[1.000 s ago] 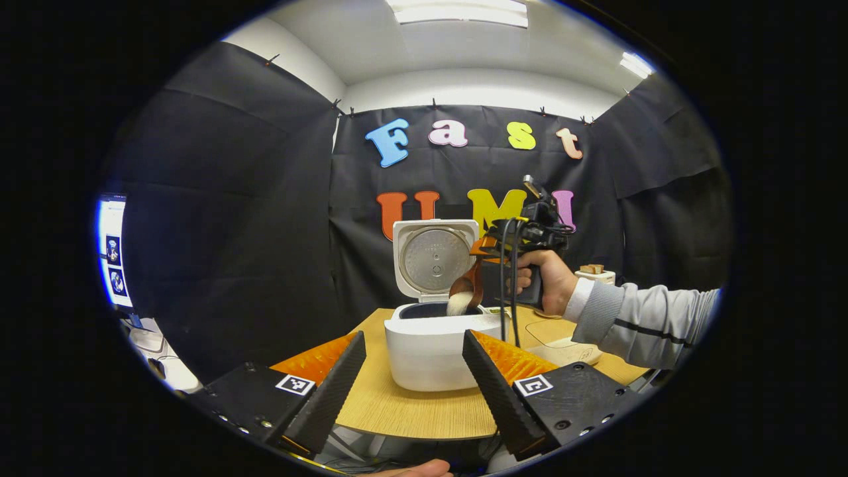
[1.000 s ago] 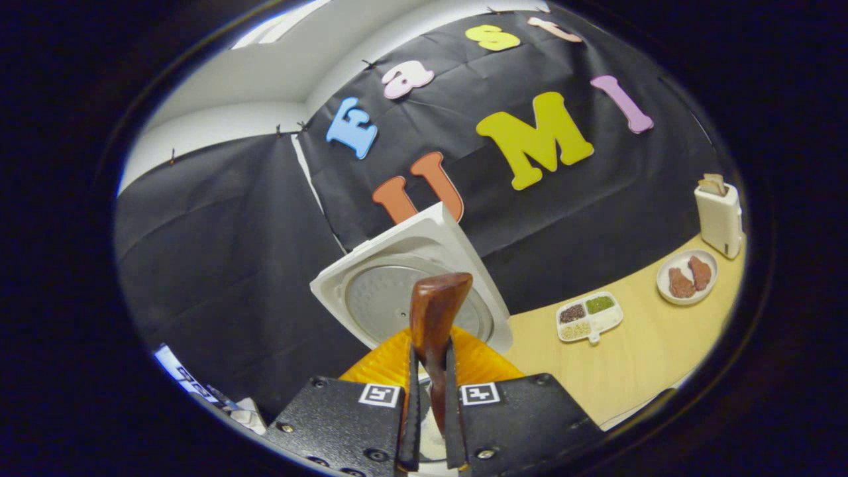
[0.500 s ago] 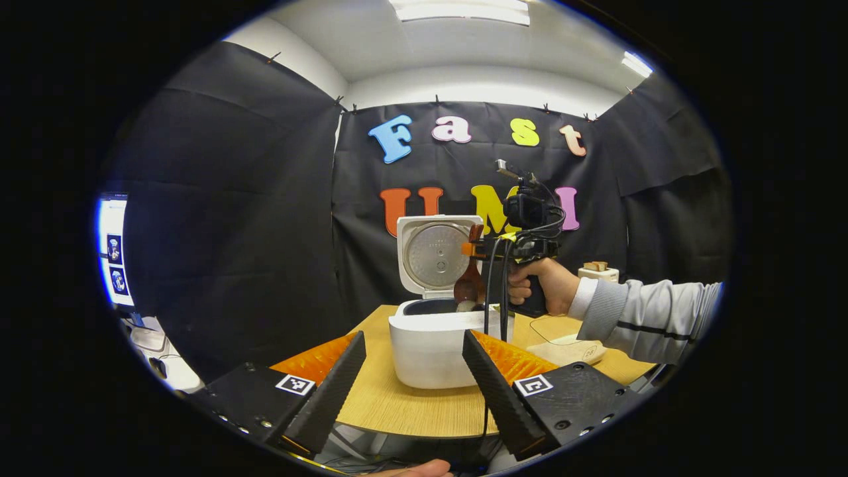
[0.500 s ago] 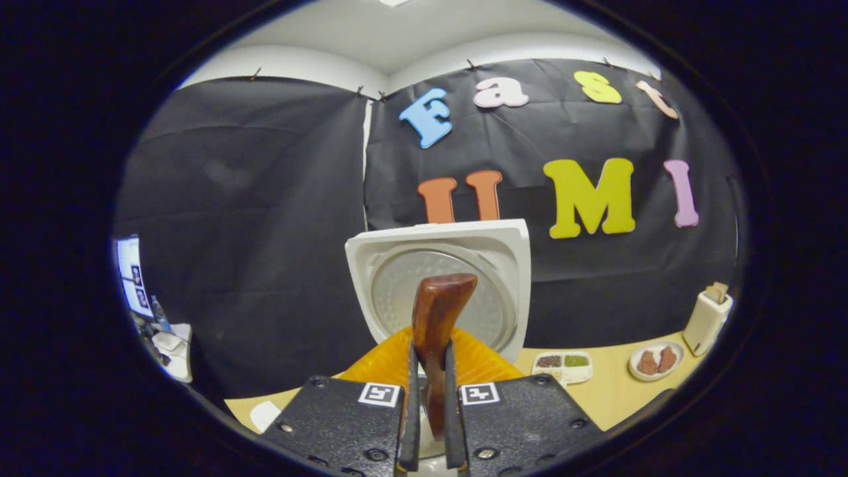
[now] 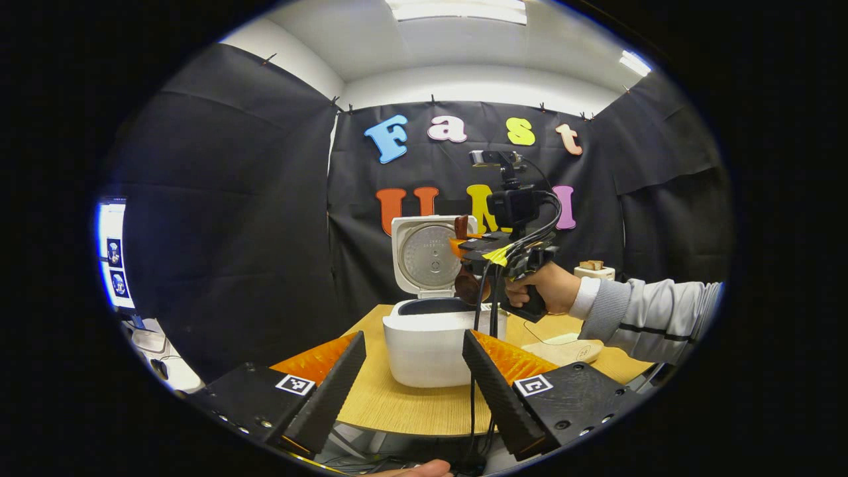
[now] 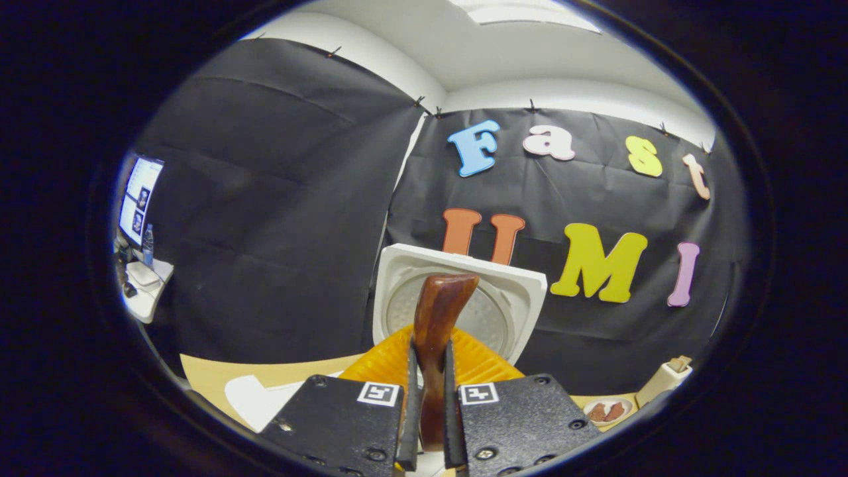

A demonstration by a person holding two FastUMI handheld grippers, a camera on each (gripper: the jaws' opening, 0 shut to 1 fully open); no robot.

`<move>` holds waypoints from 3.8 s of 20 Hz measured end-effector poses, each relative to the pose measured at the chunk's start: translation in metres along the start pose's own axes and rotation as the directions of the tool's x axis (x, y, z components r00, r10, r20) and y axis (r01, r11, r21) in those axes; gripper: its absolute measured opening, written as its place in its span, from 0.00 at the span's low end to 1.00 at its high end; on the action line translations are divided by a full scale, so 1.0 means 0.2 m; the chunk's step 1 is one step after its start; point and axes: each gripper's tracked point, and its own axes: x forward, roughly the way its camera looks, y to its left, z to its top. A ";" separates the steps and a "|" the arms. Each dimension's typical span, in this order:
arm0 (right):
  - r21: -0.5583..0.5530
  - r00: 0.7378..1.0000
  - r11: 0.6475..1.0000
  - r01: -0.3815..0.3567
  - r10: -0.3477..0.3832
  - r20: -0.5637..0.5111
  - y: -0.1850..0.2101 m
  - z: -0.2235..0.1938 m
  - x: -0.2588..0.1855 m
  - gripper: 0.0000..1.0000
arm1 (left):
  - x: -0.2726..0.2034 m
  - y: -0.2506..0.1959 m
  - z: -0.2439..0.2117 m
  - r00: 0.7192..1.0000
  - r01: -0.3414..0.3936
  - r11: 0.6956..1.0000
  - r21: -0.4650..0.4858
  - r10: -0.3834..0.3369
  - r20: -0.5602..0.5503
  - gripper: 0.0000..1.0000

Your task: Close the left gripper, press the button to open the rice cooker; take a wooden spoon from the chopstick holder with the right hand, scoop a spoonful of rice and pour it into the rice cooker, then put the wooden spoon back into the chopstick holder.

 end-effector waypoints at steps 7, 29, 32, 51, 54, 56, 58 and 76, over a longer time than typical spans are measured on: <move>0.027 0.999 0.998 0.050 -0.051 0.016 -0.32 0.01 -0.16 0.20 | 0.03 -0.08 0.01 1.000 -0.014 0.999 -0.047 0.015 0.012 0.94; 0.058 0.908 0.907 0.416 -0.412 -0.068 -1.67 -0.37 -1.00 0.23 | 0.32 -0.67 0.12 0.996 0.068 0.997 -0.019 -0.067 0.057 0.94; 0.047 0.890 0.889 0.455 -0.452 -0.057 -1.77 -0.41 -1.09 0.21 | 0.37 -0.70 0.11 0.996 0.067 0.998 -0.014 -0.066 0.054 0.94; 0.289 0.814 0.761 0.580 -0.557 -0.167 -2.15 -0.72 -1.22 0.86 | 0.50 -0.68 -0.01 0.999 0.036 0.999 -0.029 -0.037 -0.024 0.95; 0.220 0.743 0.712 0.667 -0.610 -0.276 -2.14 -0.77 -1.33 0.96 | 0.53 -0.66 0.02 0.999 0.027 0.999 -0.027 -0.027 -0.021 0.95; 0.254 0.718 0.677 0.691 -0.600 -0.354 -2.04 -0.80 -1.38 1.00 | 0.54 -0.63 0.06 1.000 0.017 0.999 -0.034 -0.017 -0.003 0.95; 0.336 0.737 0.658 0.674 -0.572 -0.360 -1.90 -0.75 -1.41 0.96 | 0.57 -0.60 0.08 1.000 0.018 0.998 -0.056 -0.018 0.006 0.95; 0.247 0.801 0.769 0.590 -0.597 -0.056 -1.55 -0.26 -1.79 1.00 | 1.22 -0.15 0.84 0.990 0.018 1.000 0.007 -0.018 0.143 0.94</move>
